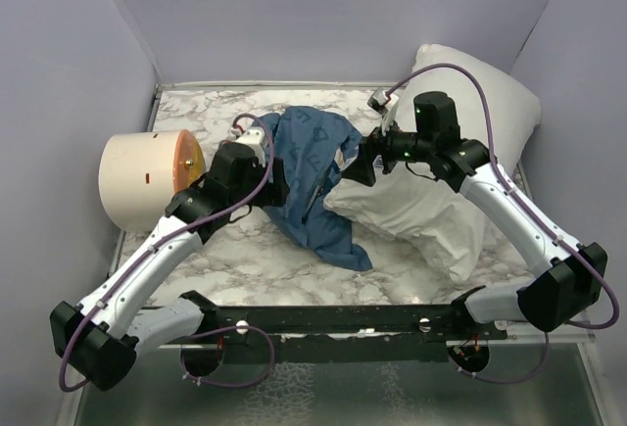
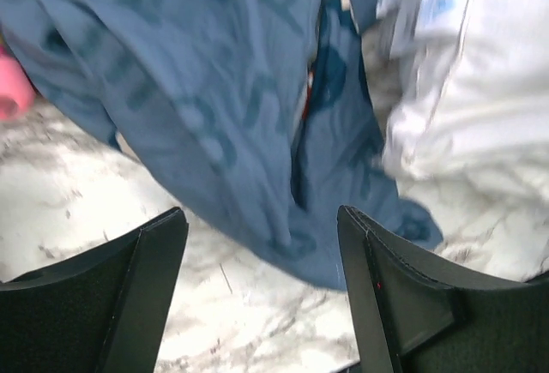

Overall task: Put the pillow into the pillowcase
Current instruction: Adjust the pillow at the center of the board.

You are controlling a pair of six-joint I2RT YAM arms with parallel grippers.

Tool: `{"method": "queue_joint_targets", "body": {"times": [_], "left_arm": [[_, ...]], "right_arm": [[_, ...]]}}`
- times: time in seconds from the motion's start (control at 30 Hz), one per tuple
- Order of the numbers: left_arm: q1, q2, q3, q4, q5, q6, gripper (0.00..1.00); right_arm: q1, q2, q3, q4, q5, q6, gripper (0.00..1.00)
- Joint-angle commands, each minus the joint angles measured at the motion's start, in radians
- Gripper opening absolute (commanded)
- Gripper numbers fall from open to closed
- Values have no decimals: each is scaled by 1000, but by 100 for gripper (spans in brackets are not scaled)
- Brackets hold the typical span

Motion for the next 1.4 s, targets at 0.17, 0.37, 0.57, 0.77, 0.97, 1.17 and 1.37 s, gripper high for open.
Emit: {"method": "queue_joint_targets", "body": {"times": [0.17,0.37,0.57,0.77,0.97,1.17,1.37], "left_arm": [[366,198,120,194,424,50,78],[388,239,107,212,442,3,79],[387,120,-30,203,320,-13,82],[391,98,-132,289,334,-61,81],[392,152,-141,385,354,-108,81],[392,210,-147,448,354,-139,80],[392,250,-167,487,336,-150,80]], "right_arm": [[7,45,15,183,-79,73,99],[7,241,197,198,31,130,99],[7,518,457,109,147,151,100],[10,795,786,-37,277,158,100],[30,1000,1033,-128,398,160,100],[52,1101,1083,-140,474,159,99],[62,1158,1068,-135,524,155,95]]}}
